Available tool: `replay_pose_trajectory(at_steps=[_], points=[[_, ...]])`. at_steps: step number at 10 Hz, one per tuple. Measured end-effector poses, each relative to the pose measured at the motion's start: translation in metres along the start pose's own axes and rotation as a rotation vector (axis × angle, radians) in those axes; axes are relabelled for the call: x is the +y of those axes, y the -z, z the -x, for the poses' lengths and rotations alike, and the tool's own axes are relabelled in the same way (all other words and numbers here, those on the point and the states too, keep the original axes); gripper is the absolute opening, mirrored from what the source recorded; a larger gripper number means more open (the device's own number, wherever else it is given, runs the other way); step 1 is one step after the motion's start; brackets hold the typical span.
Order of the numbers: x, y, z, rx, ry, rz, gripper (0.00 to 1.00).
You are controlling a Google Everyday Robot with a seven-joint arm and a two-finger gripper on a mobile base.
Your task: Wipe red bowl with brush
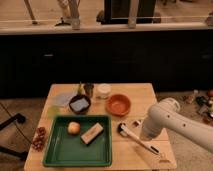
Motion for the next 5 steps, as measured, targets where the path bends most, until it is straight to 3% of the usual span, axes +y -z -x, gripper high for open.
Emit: replay_pose_trajectory(at_steps=[3,5], points=[[0.0006,-0.0014,-0.0073,-0.040,-0.028,0.008,0.79],[0.0006,-0.0024,-0.0057,-0.054,-0.029,0.006,0.80]])
